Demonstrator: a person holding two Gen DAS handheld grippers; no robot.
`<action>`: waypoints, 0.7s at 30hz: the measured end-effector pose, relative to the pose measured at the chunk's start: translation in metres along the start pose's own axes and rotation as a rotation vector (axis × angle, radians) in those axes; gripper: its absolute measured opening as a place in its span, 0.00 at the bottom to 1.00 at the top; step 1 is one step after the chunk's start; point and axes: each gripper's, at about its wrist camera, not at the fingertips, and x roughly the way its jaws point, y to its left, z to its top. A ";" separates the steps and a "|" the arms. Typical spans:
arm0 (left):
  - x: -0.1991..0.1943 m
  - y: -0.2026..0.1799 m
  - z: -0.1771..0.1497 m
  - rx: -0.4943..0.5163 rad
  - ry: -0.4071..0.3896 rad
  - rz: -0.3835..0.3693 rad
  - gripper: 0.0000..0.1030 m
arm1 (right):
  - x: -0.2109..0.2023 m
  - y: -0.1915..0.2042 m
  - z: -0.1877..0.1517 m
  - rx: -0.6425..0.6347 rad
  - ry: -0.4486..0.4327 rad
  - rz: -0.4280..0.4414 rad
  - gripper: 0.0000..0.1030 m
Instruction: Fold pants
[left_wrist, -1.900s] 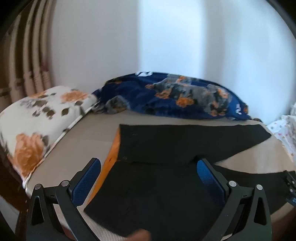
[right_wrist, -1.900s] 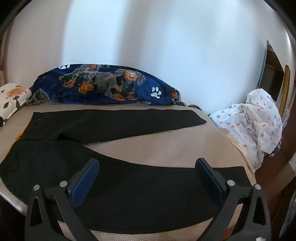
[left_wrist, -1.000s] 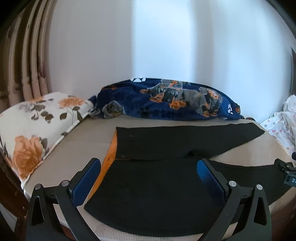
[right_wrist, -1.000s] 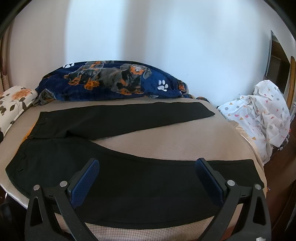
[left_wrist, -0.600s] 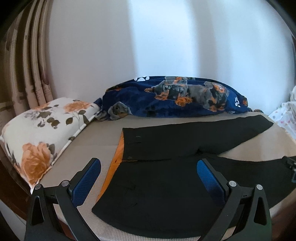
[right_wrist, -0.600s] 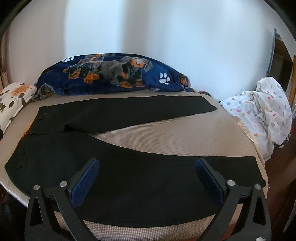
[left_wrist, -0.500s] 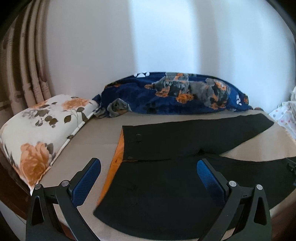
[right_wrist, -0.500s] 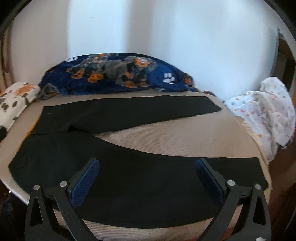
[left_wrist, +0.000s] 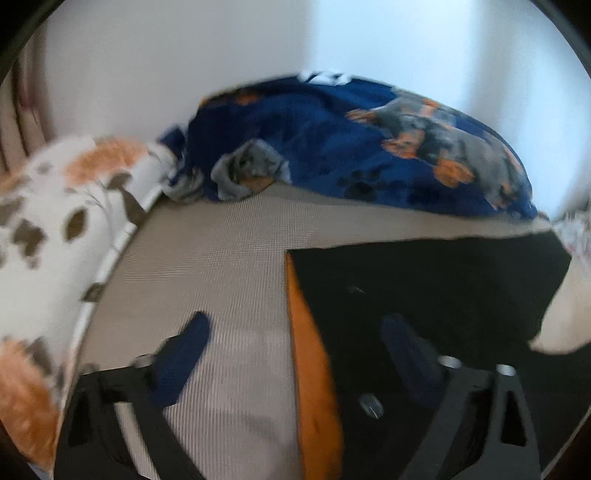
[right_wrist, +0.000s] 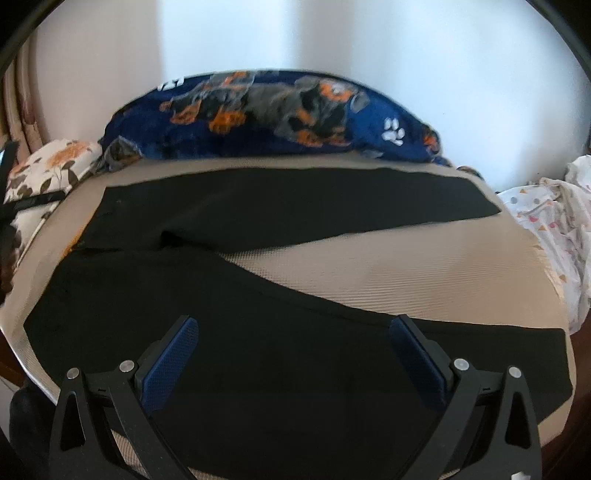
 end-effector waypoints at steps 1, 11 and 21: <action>0.020 0.013 0.011 -0.027 0.047 -0.055 0.71 | 0.005 0.002 0.000 -0.005 0.012 0.006 1.00; 0.126 0.037 0.044 -0.012 0.279 -0.285 0.60 | 0.048 0.006 0.002 -0.022 0.116 0.013 1.00; 0.125 -0.003 0.049 0.085 0.220 -0.222 0.11 | 0.058 0.014 0.008 -0.002 0.138 0.044 1.00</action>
